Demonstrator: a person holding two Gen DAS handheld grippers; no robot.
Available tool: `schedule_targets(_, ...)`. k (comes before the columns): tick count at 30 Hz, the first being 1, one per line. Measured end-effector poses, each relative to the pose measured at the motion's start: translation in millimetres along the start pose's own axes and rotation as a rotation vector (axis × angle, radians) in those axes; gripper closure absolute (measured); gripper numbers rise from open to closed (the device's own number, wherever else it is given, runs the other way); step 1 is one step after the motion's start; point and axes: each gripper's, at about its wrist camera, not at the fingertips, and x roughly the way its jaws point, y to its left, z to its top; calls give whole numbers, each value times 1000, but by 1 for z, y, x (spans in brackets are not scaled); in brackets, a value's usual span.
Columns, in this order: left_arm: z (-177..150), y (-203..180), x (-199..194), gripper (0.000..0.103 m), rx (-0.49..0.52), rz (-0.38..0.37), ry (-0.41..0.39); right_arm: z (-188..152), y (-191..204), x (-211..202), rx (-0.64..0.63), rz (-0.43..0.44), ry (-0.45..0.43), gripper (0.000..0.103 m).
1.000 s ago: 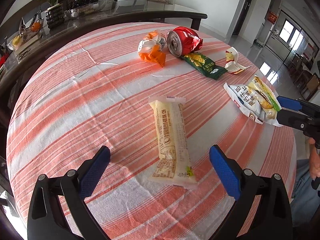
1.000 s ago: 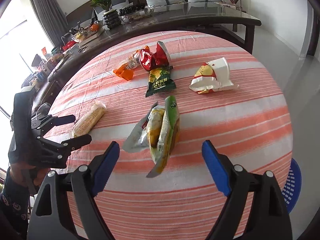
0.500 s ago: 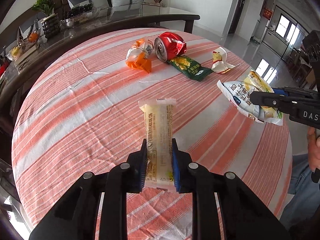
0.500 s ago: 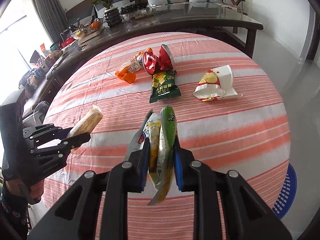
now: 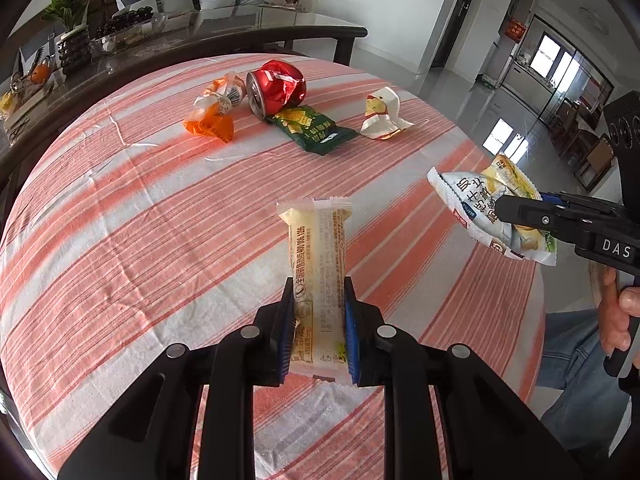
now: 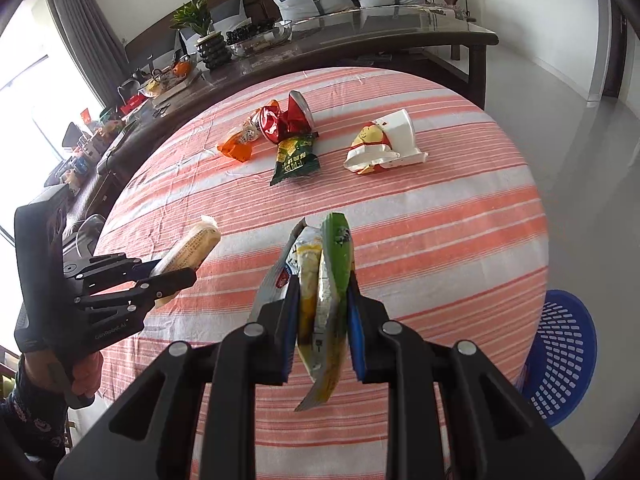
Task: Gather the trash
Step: 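Carry the bread bar and snack bag to the blue basket and open both tools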
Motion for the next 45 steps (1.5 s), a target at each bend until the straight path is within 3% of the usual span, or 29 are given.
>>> schedule_targets(7, 11, -53, 6, 82, 70, -56, 2, -8, -36, -29, 51, -19, -33, 82)
schedule_targets(16, 39, -154, 22, 82, 203, -171, -1, -35, -133, -83, 181, -167, -69, 82)
schedule_targets(26, 56, -264, 44, 82, 350, -191, -29, -68, -210, -125, 300, -245, -103, 82)
schedule_targets(36, 62, -311, 66, 82, 415, -178, -27, -80, -250, -122, 347, -265, -90, 82)
schedule_targets(45, 66, -325, 117, 82, 366, -263, 99, -99, -309, -91, 442, -320, -30, 82)
